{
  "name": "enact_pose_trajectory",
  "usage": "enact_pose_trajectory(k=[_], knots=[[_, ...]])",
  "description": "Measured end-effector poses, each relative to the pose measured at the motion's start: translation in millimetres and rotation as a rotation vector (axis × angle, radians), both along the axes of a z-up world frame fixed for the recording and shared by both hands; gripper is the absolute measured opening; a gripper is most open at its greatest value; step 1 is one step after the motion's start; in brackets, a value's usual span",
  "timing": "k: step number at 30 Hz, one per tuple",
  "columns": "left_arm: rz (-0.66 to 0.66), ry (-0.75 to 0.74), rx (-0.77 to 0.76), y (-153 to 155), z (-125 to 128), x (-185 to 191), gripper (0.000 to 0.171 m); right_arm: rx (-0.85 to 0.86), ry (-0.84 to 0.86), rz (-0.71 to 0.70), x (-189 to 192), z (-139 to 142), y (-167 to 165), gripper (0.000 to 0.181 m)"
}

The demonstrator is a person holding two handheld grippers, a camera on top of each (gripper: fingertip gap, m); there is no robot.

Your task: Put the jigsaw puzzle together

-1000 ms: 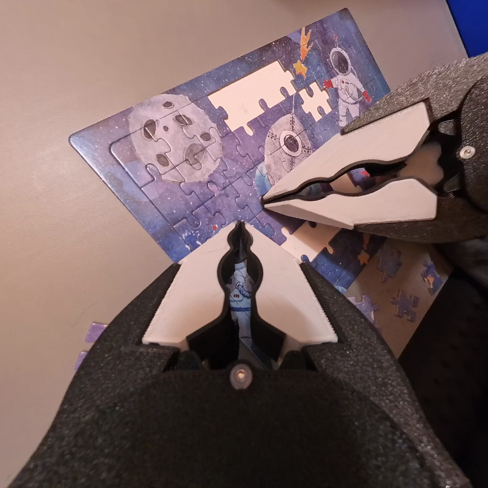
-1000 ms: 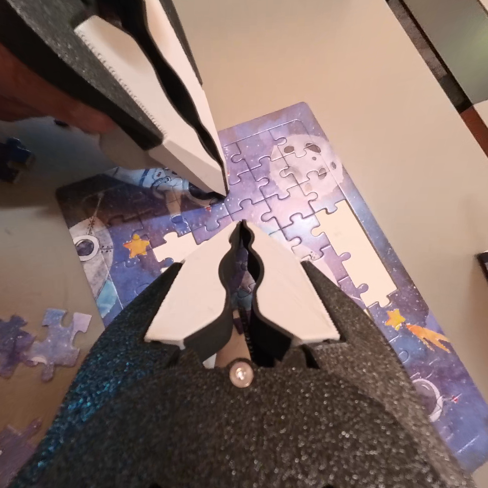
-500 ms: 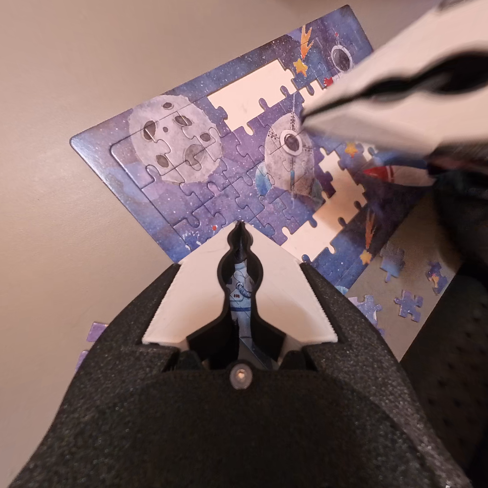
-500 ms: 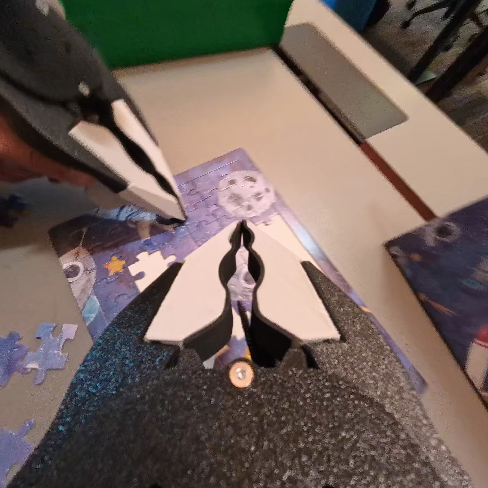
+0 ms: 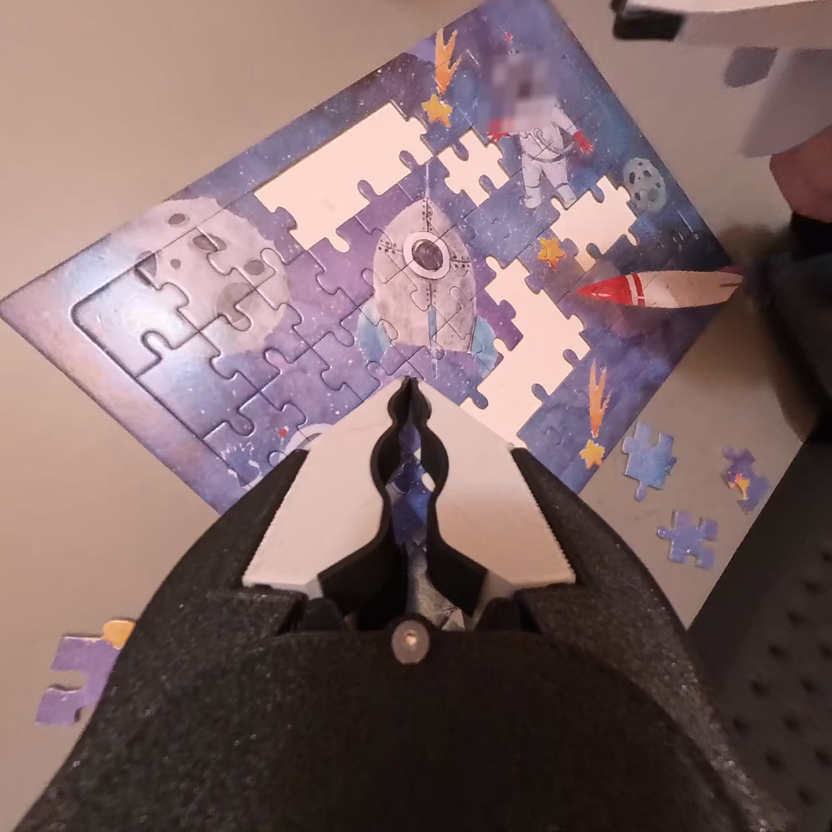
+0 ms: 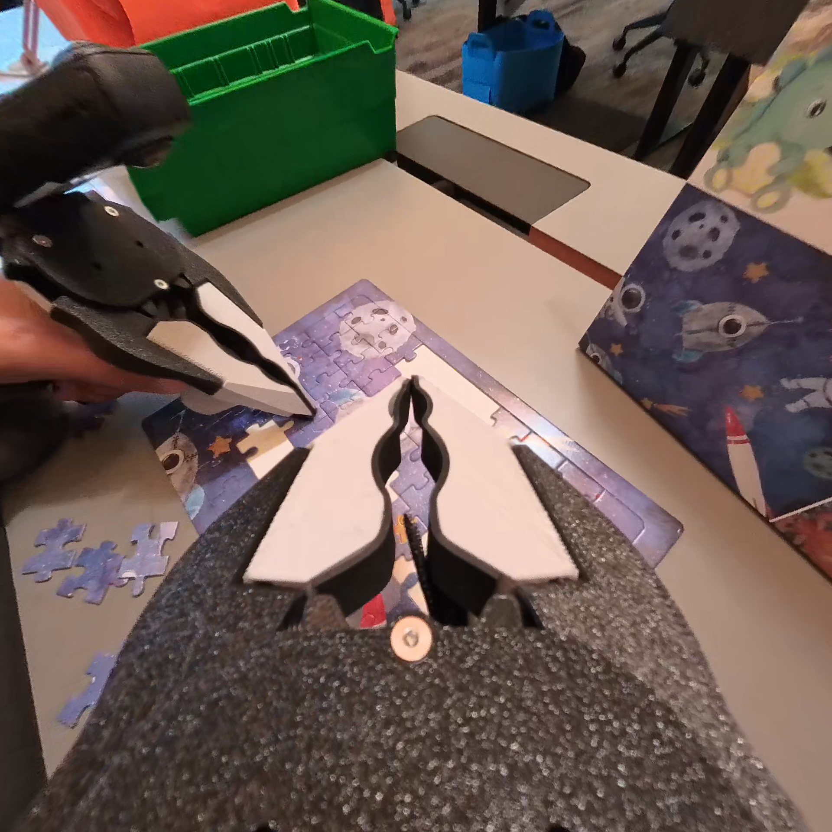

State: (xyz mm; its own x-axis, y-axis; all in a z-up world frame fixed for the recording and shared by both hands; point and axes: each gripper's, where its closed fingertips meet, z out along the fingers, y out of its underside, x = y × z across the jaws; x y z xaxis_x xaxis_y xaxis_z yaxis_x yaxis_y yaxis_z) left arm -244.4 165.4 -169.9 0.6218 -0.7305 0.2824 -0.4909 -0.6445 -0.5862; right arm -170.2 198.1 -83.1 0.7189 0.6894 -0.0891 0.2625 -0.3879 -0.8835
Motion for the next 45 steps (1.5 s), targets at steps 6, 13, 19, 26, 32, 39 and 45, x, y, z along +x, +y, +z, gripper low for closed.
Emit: enact_pose_trajectory(k=[6,13,19,26,32,39,45], knots=[[0.045,-0.061,0.109,8,30,-11,0.000,0.036,0.005,-0.021,6,7,3,0.000],[0.264,-0.019,0.267,-9,79,-74,0.007,-0.022,0.023,0.028,5,1,-1,0.000],[0.437,-0.012,0.282,-72,70,-127,0.009,-0.027,0.005,0.053,1,-2,-4,0.003],[0.591,-0.120,0.244,-111,60,-157,0.010,-0.056,-0.074,0.079,-4,-27,-6,0.003],[0.582,-0.066,0.304,-123,68,-160,0.010,-0.085,-0.157,0.121,-10,-49,-11,0.003],[0.564,-0.016,0.316,-126,59,-157,0.010,-0.058,-0.167,0.146,-11,-39,-16,0.005],[0.565,0.016,0.344,-117,53,-167,0.013,-0.046,-0.059,0.095,6,-12,-14,0.010]])
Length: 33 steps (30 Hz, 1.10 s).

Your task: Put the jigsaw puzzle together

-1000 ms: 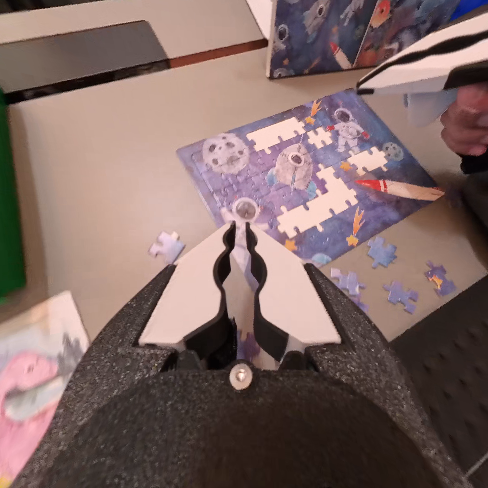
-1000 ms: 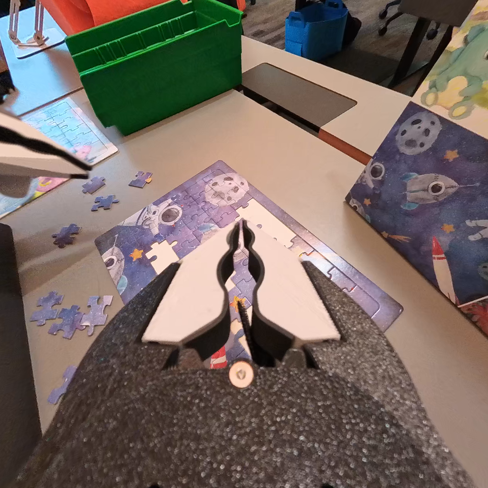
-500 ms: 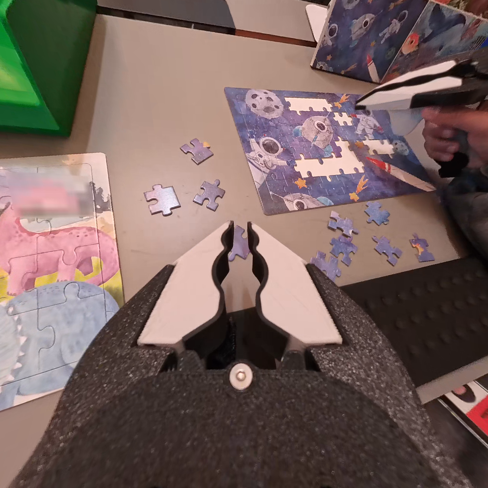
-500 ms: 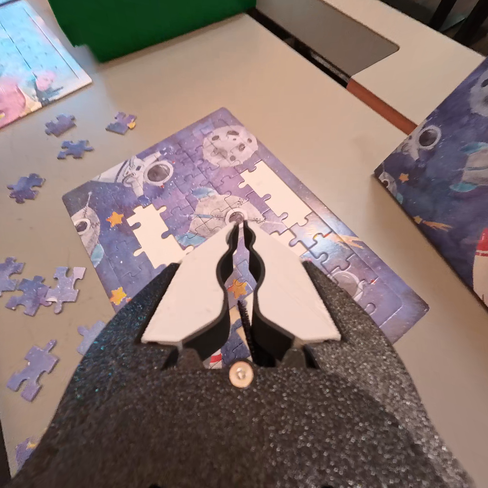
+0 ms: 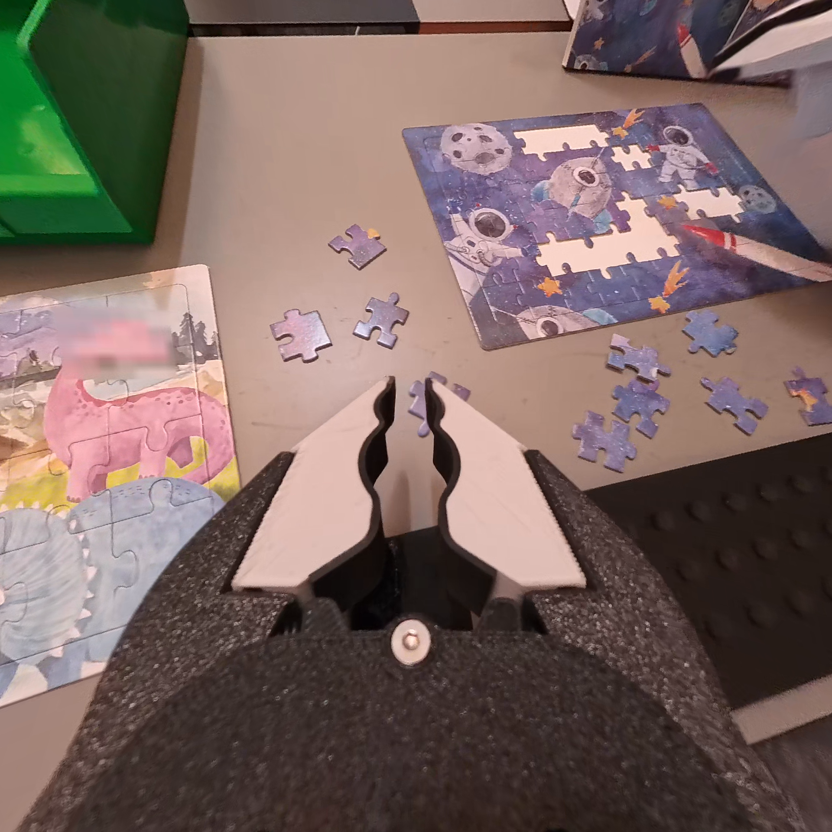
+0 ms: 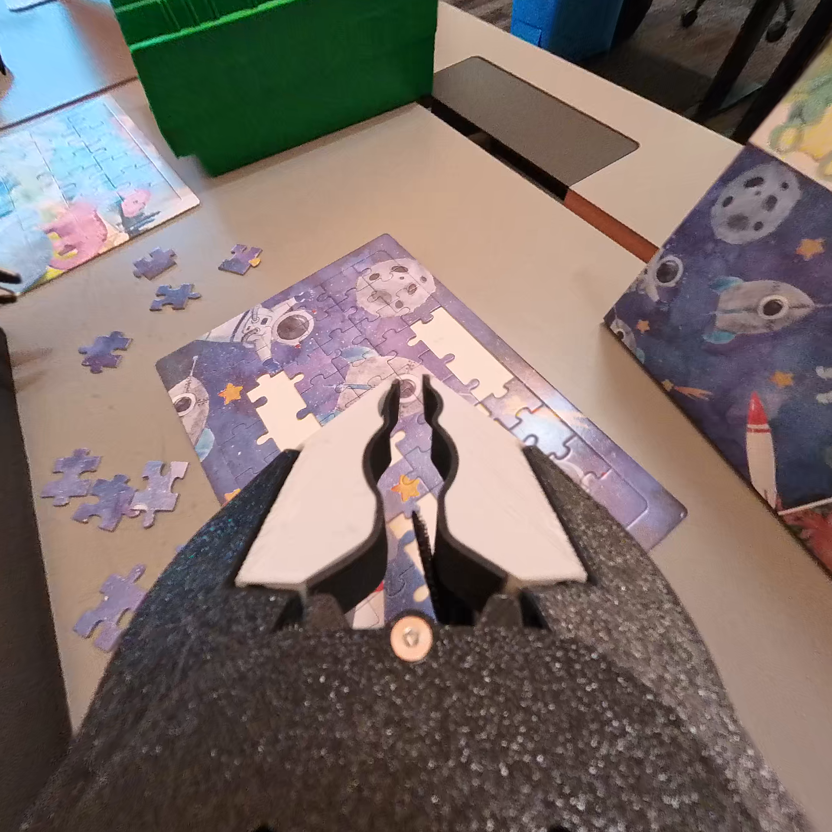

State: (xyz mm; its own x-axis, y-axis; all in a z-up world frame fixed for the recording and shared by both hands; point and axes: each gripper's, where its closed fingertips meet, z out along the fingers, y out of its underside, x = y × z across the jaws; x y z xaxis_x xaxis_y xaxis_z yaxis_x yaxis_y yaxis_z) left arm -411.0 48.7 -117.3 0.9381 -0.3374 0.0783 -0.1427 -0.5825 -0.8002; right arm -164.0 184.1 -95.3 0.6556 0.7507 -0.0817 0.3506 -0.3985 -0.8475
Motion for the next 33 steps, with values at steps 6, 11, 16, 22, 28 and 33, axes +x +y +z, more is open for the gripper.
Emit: enact_pose_trajectory(k=[6,11,16,22,28,33], knots=[[-0.048,0.014,-0.004,9,3,-8,0.021,-0.077,0.088,-0.017,14,3,-32,0.012],[-0.092,0.122,-0.064,27,-4,-14,0.027,-0.043,0.058,-0.071,36,14,-65,0.013],[-0.370,0.297,-0.071,62,-22,7,0.033,0.012,0.149,-0.142,55,12,-100,0.013],[-0.516,0.352,-0.144,120,-44,-1,0.041,0.075,0.278,-0.100,57,19,-115,0.013],[-0.601,0.256,-0.212,129,-54,-1,0.044,0.025,0.354,-0.057,55,18,-116,0.016],[-0.601,0.208,-0.200,131,-54,0,0.038,0.002,0.346,-0.012,47,14,-120,0.017]])
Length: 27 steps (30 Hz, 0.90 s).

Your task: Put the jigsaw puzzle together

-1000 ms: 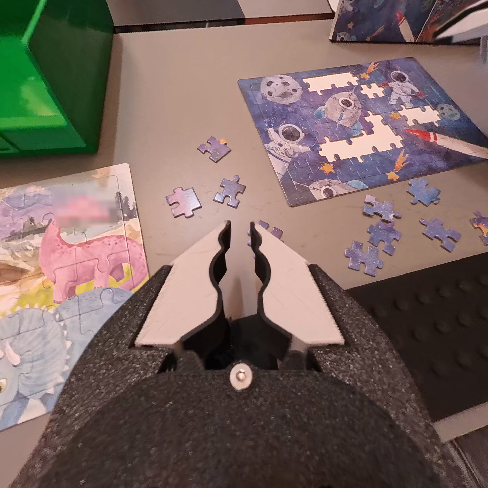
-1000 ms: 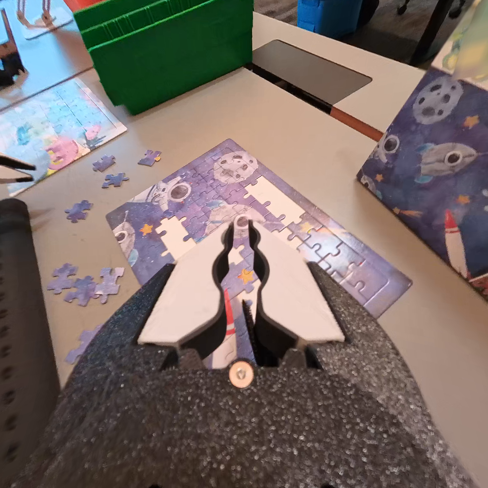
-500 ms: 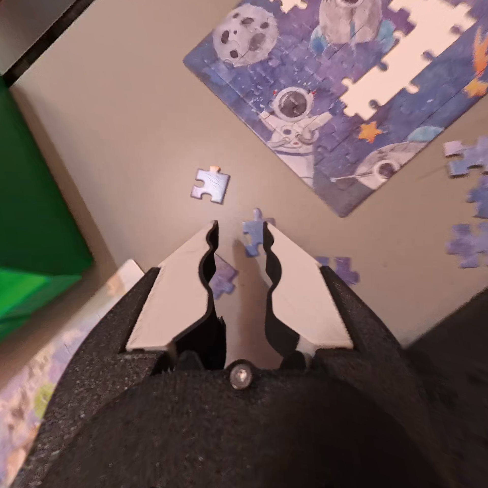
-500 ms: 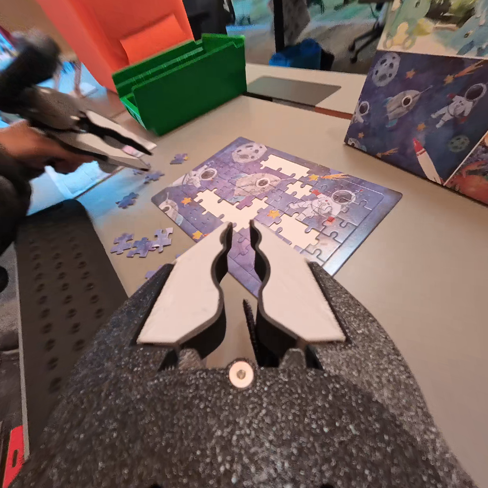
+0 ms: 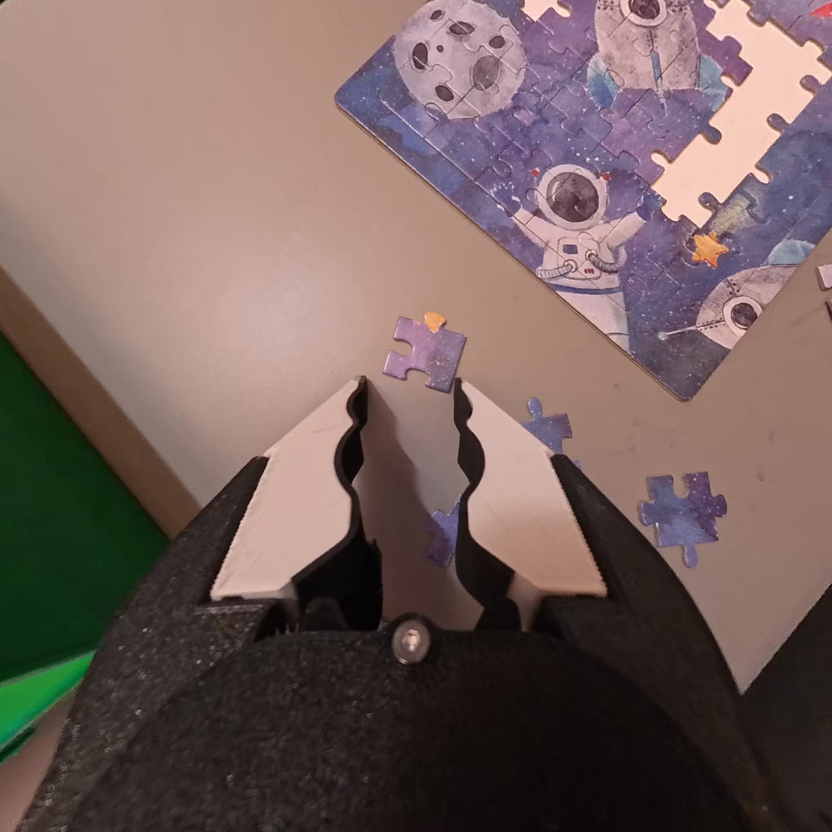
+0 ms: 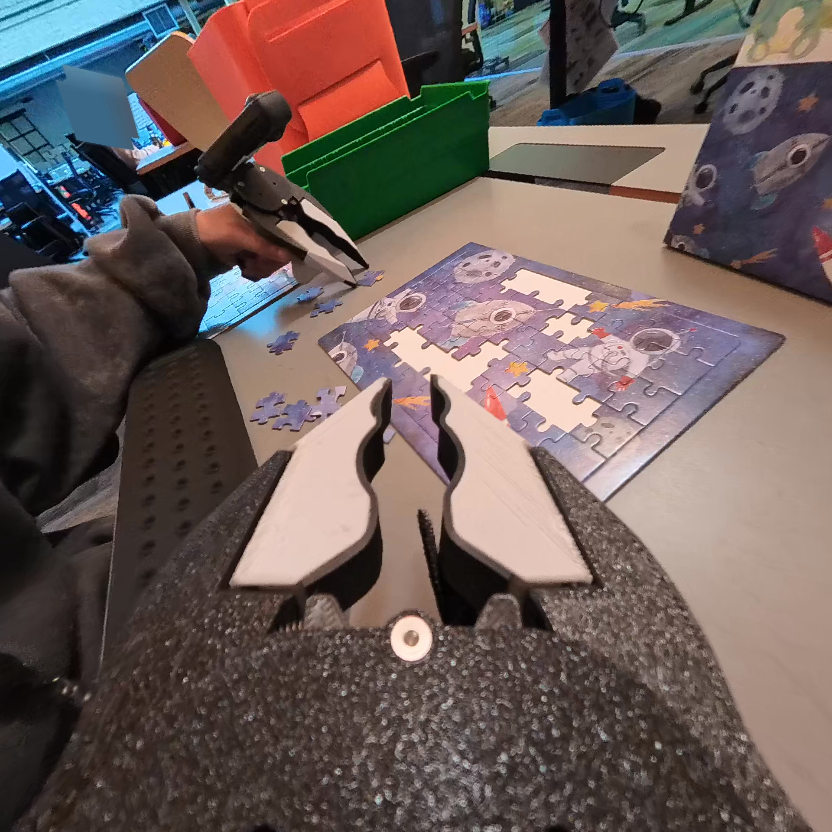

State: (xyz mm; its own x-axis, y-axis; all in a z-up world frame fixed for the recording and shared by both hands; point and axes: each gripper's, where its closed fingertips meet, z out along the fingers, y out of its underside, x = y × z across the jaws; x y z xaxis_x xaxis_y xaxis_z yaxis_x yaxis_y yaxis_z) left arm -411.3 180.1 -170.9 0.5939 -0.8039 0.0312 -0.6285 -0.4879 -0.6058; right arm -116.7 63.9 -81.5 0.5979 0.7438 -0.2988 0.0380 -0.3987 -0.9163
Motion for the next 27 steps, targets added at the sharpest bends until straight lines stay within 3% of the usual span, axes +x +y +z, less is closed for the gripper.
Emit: enact_pose_trajectory(k=[18,22,27], knots=[[-0.039,0.056,0.062,-6,5,11,0.031,-0.056,0.023,0.019,-1,-5,1,0.018],[-0.073,0.053,0.146,-16,33,32,0.031,-0.046,-0.002,0.007,-1,-7,2,0.018],[-0.166,0.000,0.240,-32,76,100,0.031,-0.028,-0.052,-0.007,-2,-11,3,0.018]])
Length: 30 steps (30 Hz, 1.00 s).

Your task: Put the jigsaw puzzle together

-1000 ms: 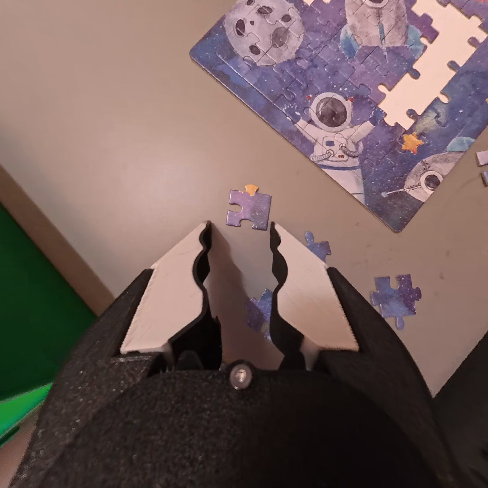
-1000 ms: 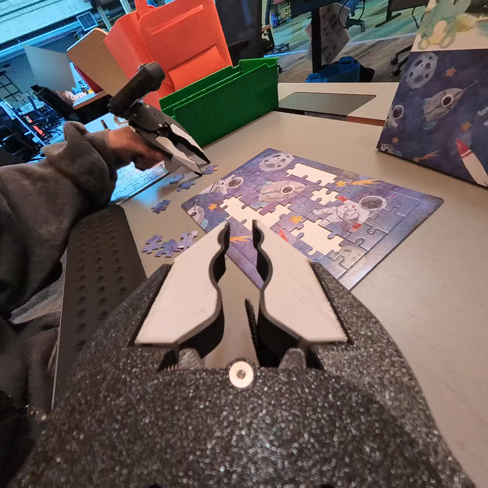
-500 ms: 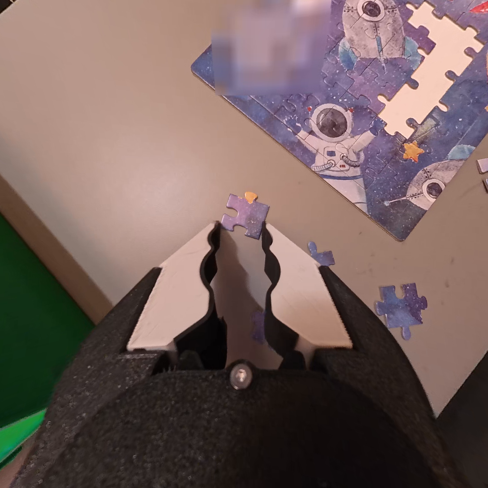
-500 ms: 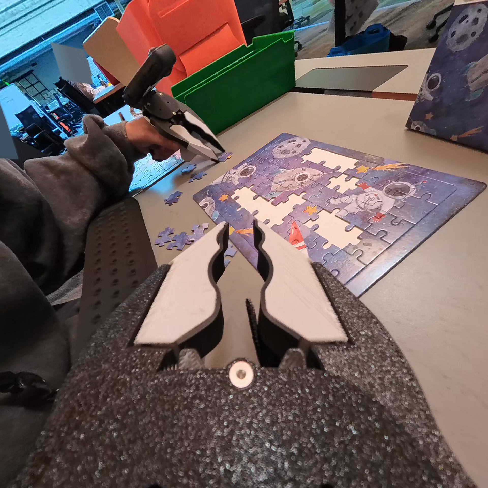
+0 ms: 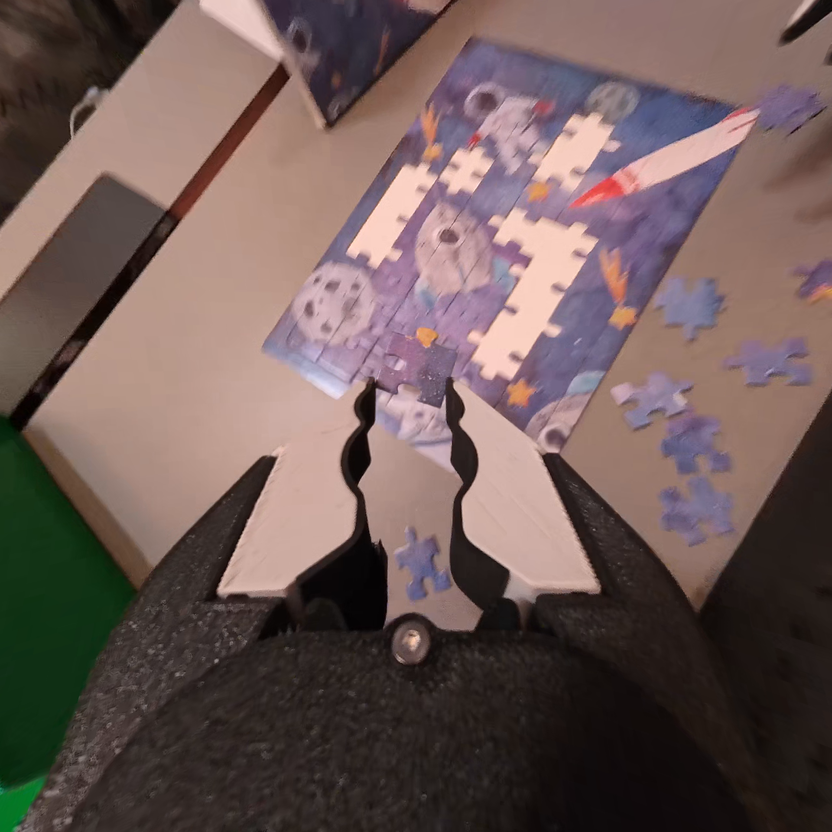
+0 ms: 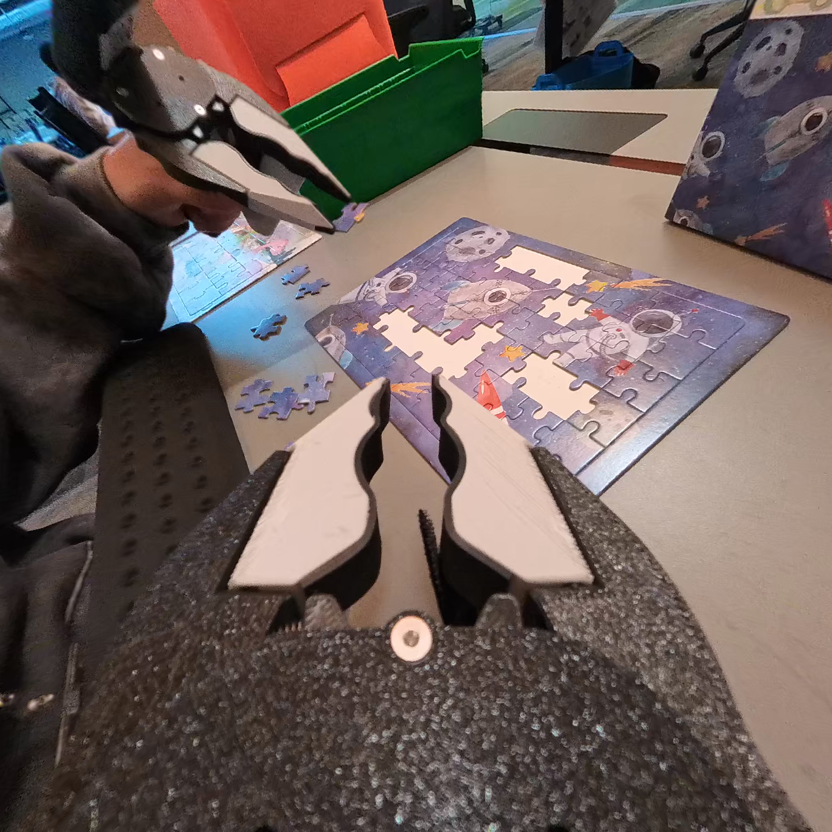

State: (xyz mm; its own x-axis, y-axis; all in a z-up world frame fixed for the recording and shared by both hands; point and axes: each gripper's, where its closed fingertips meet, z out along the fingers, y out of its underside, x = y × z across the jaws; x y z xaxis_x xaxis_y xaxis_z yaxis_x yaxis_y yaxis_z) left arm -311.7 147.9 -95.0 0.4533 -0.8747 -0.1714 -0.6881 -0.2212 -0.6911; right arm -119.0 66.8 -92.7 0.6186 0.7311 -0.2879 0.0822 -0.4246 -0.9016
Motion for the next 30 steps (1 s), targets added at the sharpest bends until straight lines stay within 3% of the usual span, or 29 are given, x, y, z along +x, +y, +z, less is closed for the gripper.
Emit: enact_pose_trajectory(k=[3,6,9,12,17,19,21,25,28,30], knots=[[0.003,-0.057,-0.018,-7,9,42,0.031,0.014,-0.016,-0.013,1,0,0,0.018],[0.065,-0.101,-0.112,-19,-1,71,0.031,0.027,-0.019,-0.040,5,2,2,0.018],[0.111,-0.063,-0.100,-30,-15,79,0.031,0.027,-0.012,-0.085,12,3,7,0.018],[0.165,-0.116,-0.152,-41,-20,93,0.031,0.007,-0.001,-0.115,18,1,11,0.018],[0.161,0.005,-0.088,-51,-33,94,0.031,0.021,-0.015,-0.151,26,4,14,0.017],[0.193,0.046,-0.060,-48,-33,74,0.031,0.046,-0.094,-0.208,48,6,16,0.016],[0.313,0.115,0.004,-30,-30,27,0.031,0.067,-0.277,-0.266,83,5,14,0.016],[0.602,0.238,0.054,2,-33,-99,0.031,-0.132,-0.537,-0.038,114,-38,-32,0.023],[0.676,0.197,-0.008,14,-45,-146,0.031,-0.125,-0.538,0.027,105,-58,-36,0.029],[0.677,0.108,-0.064,18,-52,-151,0.031,-0.145,-0.482,0.077,86,-61,-38,0.029]])
